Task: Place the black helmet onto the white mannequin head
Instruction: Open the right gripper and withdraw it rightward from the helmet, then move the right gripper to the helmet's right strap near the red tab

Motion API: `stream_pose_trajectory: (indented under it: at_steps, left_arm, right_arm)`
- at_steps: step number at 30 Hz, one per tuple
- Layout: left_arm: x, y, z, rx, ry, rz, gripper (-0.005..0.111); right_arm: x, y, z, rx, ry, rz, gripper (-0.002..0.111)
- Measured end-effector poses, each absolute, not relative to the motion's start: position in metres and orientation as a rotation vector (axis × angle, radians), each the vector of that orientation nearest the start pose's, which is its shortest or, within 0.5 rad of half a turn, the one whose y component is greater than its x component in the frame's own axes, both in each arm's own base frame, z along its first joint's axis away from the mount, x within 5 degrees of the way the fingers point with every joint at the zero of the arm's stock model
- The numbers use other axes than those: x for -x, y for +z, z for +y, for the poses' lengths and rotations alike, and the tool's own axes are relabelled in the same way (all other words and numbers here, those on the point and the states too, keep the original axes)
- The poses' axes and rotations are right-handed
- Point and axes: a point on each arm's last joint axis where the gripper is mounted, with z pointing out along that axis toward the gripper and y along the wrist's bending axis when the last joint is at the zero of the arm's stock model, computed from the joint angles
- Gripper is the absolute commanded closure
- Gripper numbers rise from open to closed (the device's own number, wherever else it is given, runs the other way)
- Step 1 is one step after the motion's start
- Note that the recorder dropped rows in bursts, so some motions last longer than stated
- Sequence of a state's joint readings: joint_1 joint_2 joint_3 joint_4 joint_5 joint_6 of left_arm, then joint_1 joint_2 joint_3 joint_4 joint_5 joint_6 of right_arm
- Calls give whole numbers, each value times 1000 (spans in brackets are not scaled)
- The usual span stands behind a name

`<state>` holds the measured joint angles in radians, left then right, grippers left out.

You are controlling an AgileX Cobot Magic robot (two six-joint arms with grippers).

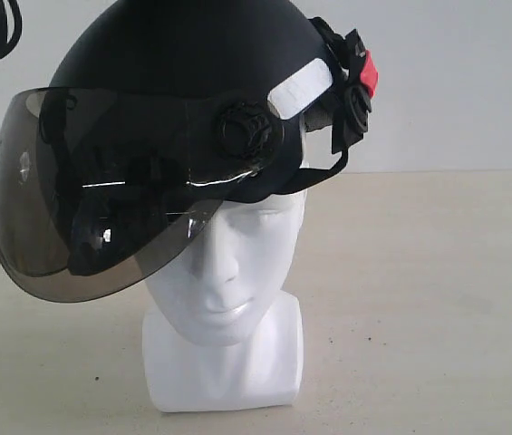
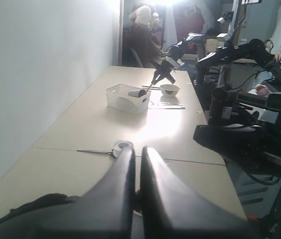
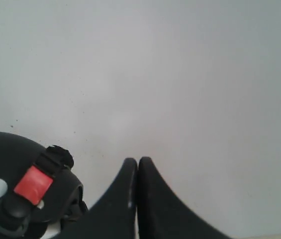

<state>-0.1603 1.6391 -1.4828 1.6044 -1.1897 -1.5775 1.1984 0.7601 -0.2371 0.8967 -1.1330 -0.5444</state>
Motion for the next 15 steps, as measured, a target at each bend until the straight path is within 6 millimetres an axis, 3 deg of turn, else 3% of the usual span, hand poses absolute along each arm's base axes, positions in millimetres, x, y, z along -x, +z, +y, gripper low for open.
stream_pose_trajectory:
  at_steps: [4,9,11,15]
  left_arm:
    - [-323,402,-141,-1063,-1076,1383,102]
    - [-323,402,-141,-1062,-1075,1384,102]
    - [-323,402,-141,-1060,-1077,1386,102]
    - [-323,402,-141,-1056,-1081,1390,102]
  right_arm:
    - [-93,302,76,89,676,1310,108]
    - [-76,325,88,290,896,1382,105]
    - [-74,328,93,315,958,1421,95]
    - [-77,317,109,310,1016,1555,57]
